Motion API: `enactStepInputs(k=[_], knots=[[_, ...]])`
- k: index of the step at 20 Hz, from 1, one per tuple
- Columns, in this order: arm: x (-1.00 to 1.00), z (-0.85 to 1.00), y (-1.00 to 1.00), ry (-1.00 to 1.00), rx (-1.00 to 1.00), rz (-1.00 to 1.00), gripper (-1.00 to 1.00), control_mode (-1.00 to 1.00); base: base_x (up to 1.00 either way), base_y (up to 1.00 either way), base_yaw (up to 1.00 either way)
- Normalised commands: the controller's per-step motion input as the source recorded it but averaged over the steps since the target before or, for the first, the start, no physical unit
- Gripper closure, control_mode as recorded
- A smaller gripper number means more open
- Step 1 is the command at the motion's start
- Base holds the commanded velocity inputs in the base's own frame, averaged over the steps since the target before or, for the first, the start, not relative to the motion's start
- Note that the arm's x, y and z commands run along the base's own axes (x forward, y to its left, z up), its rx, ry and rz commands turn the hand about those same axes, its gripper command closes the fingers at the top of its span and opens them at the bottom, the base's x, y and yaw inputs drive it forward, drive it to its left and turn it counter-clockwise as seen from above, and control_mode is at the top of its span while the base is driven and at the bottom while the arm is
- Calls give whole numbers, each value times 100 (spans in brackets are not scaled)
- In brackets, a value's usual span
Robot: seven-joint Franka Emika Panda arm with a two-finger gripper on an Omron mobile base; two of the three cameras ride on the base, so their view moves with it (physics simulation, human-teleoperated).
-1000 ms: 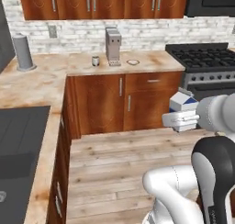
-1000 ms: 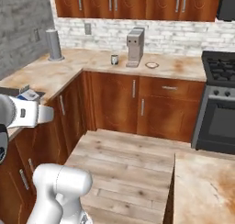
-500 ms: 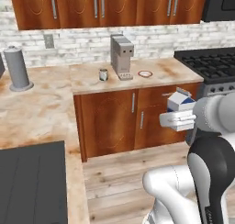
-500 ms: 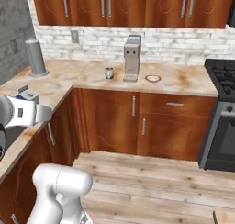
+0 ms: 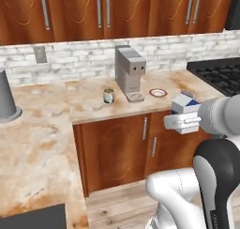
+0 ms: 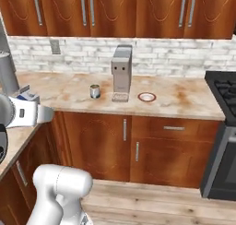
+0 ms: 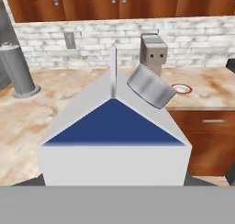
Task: Take a sugar cube from the saucer and place it inside the coffee. Then, grab milk from the fridge and place it next to the coffee on the counter to sweeten the coffee.
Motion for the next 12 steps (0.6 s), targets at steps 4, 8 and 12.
enactStepInputs(k=[4,8,12], knots=[[0,0,0,0,0,0,100,100,100,-1,-5],[0,0,0,0,0,0,100,100,88,1,13],[0,0,0,0,0,0,100,100,33,1,29]])
